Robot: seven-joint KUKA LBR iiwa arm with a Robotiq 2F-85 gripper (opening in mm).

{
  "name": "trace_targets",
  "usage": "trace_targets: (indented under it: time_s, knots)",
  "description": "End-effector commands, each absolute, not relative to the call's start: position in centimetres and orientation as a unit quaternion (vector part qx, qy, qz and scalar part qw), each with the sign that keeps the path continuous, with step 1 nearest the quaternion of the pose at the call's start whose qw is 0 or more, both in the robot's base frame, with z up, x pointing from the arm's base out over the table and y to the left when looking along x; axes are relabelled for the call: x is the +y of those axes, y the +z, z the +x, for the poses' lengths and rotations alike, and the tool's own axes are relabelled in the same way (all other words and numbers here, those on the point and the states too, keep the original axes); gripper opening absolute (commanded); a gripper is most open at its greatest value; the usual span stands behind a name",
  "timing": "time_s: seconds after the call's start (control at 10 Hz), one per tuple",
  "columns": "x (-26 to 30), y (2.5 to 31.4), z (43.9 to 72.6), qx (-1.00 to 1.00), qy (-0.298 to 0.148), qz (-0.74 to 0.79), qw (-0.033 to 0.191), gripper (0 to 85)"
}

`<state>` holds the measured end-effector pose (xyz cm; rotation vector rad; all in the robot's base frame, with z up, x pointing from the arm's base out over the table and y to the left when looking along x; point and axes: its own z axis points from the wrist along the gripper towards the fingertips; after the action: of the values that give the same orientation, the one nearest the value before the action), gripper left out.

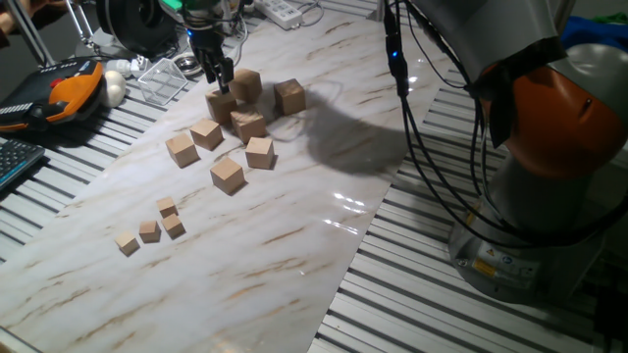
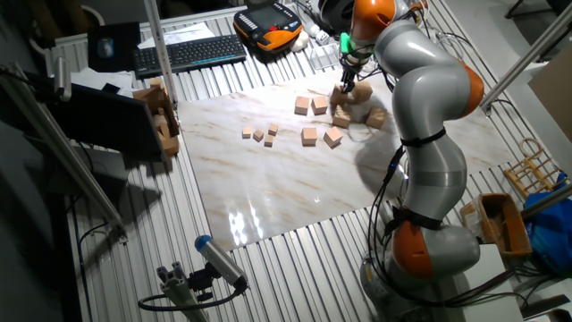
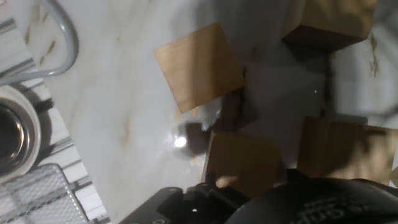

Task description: Stack the blocks into a cross shape

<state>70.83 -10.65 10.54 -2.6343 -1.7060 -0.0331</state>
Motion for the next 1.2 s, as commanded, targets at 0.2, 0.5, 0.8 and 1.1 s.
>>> trace_targets:
  time_s: [0.2,0.5,0.8,1.1]
  knots:
    - [-10.5,9.9,70.9,-0.538,-0.011,-0.843,-0.002,85.0]
    - [-10.6,9.0,71.2,-0.537,-0.014,-0.843,-0.003,85.0]
    - [-10.7,8.3,71.4,-0.533,-0.014,-0.846,0.003,68.0]
    - [-10.6,7.9,71.4,-0.520,-0.020,-0.854,0.006,68.0]
